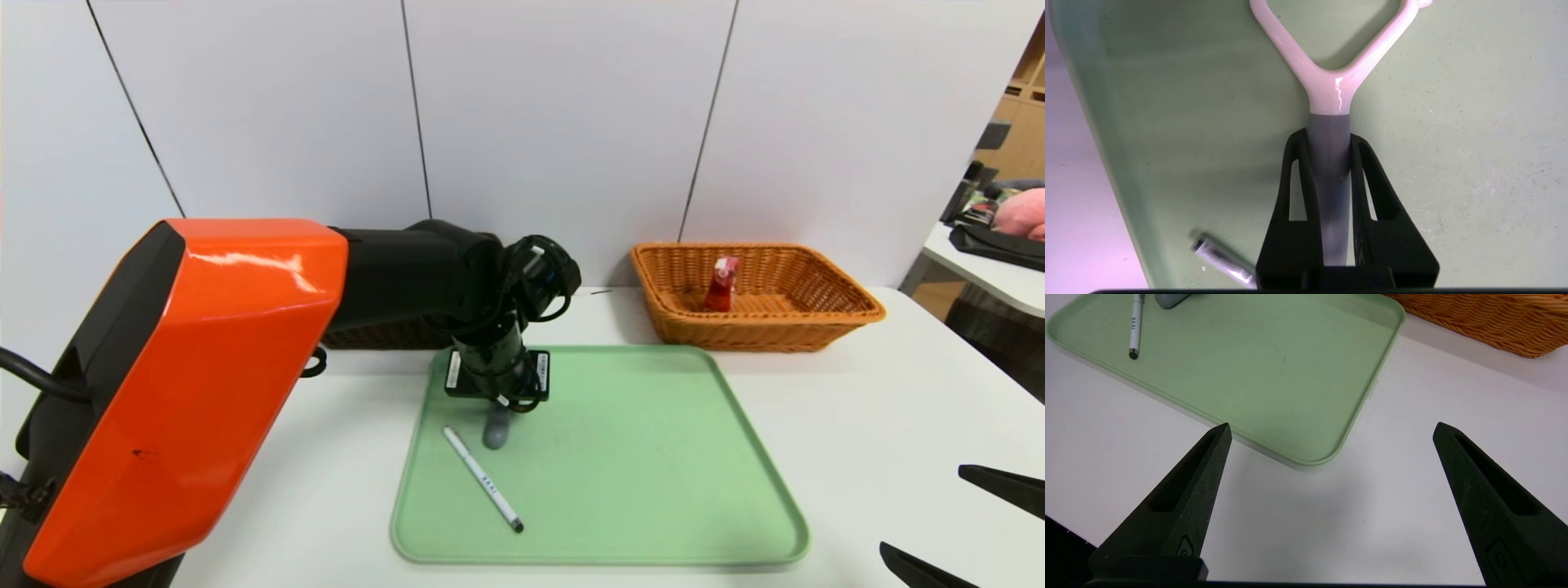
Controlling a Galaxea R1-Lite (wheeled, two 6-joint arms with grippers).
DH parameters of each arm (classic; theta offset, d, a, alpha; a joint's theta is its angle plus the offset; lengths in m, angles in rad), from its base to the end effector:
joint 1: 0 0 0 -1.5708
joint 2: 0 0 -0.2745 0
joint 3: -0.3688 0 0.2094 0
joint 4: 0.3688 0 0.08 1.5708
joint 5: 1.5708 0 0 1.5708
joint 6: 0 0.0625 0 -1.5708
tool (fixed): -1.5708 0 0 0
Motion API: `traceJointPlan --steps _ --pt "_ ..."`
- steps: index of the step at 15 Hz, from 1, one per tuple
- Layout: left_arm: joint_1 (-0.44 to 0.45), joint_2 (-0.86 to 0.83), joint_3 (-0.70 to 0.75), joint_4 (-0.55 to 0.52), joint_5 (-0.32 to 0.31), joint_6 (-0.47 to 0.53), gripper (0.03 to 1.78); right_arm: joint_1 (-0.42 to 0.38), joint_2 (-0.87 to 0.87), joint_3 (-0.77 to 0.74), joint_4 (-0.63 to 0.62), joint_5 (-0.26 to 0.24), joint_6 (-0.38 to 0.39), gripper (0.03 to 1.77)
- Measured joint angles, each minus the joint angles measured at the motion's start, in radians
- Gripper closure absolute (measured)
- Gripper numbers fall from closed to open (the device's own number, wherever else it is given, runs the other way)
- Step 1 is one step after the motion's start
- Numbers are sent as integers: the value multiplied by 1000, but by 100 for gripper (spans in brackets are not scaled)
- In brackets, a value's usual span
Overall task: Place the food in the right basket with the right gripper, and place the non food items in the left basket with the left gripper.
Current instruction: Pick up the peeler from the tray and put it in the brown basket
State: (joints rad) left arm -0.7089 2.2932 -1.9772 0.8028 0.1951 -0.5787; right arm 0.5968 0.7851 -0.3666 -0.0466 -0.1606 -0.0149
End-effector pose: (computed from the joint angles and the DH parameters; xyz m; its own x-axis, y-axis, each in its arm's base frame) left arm 0.3512 -0.2853 0.0899 0.4515 -0.1318 -0.8825 0.1074 0.9899 -0.0929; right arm 0.1272 0.0743 0.1321 0.8505 0.3846 -0.3587 -0.4360 0.8971 -0.0720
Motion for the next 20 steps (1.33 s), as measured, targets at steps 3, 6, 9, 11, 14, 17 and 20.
traceJointPlan --steps 3,6,9,11,14,17,20 --pt "0 -7 1 3 0 1 157 0 0 -1 0 0 0 10" --pt "-15 -41 1 3 2 13 157 0 1 -1 0 0 0 10" --pt "-74 -113 2 8 7 67 157 0 2 3 0 0 0 10" --pt "-133 -174 4 12 14 123 157 0 3 3 0 0 0 10" --pt "-210 -266 8 13 66 271 157 0 2 3 0 -1 0 10" --pt "-236 -352 10 11 74 476 157 0 -2 4 0 -1 2 10" --pt "-227 -429 10 10 74 684 157 0 -4 4 0 -1 0 10"
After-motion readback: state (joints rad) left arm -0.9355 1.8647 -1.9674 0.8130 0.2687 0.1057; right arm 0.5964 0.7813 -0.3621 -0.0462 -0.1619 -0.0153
